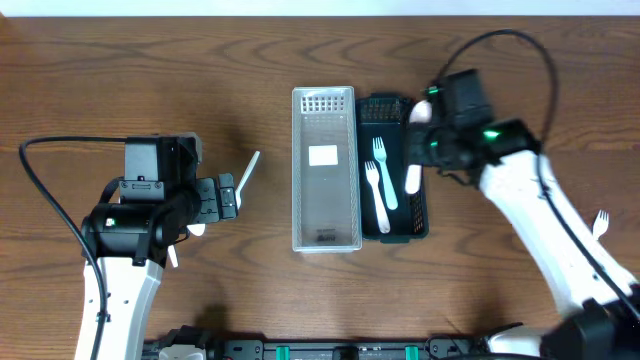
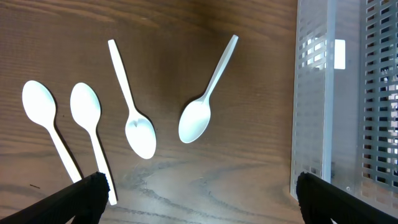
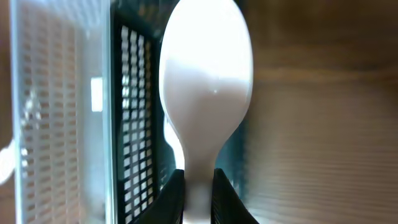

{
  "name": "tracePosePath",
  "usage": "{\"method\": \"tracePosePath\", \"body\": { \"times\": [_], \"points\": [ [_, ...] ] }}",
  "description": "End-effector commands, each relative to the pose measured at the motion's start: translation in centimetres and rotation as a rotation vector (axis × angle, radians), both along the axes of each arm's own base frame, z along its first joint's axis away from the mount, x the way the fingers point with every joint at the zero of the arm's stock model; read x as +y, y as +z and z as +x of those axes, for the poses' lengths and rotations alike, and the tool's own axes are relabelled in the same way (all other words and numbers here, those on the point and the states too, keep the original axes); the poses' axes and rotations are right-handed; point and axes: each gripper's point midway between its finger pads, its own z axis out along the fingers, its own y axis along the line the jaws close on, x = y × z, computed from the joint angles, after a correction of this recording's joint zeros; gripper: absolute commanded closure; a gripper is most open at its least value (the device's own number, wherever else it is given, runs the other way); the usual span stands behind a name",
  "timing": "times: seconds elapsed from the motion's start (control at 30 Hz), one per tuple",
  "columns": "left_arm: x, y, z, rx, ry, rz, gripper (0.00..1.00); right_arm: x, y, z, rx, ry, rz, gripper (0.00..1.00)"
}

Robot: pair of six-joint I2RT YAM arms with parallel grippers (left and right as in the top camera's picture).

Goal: Pack container
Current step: 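Carry the spoon into the dark green caddy and release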

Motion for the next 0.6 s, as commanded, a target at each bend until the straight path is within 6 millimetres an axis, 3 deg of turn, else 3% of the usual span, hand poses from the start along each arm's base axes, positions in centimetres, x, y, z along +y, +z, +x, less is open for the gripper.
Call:
{"method": "tracePosePath", "body": {
  "times": [0.0,0.1,0.23,0.27,0.3,0.33,0.37,0.47,0.57],
  "points": [
    [0.3,0.6,0.3,-0.014,0.005,0.011,0.02,1.3,-3.0,0.0,0.069,-0.001,-0.035,0.91],
    [0.3,0.6,0.3,-0.014,0.005,0.011,0.02,2.5,-5.8,0.0,0.126,0.03,-0.061,0.84],
    [0.3,0.6,0.3,-0.013,0.005,0.011,0.02,3.3,-8.0,0.0,0.156,0.07,-0.08,0.82],
    [0.3,0.6,0.3,-0.013,0.005,0.011,0.02,3.4,-8.1,0.1,0.156,0.072,-0.081,0.78],
    [0.3,0.6,0.3,-0.013,0.005,0.011,0.02,3.5,-8.1,0.1,0.152,0.073,-0.079,0.65],
    [0.3,0.6,0.3,-0.013,0.005,0.011,0.02,3.6,-7.9,0.3,0.142,0.073,-0.075,0.51],
    [0.3,0.6,0.3,-0.013,0.005,0.011,0.02,3.7,-7.4,0.6,0.129,0.072,-0.069,0.48],
    [0.3,0.6,0.3,-0.013,0.005,0.011,0.02,3.4,-4.7,1.7,0.073,0.088,-0.067,0.46],
    [0.3,0.6,0.3,-0.013,0.005,0.011,0.02,1.3,-0.4,2.9,0.006,0.026,-0.084,0.46]
  ]
}}
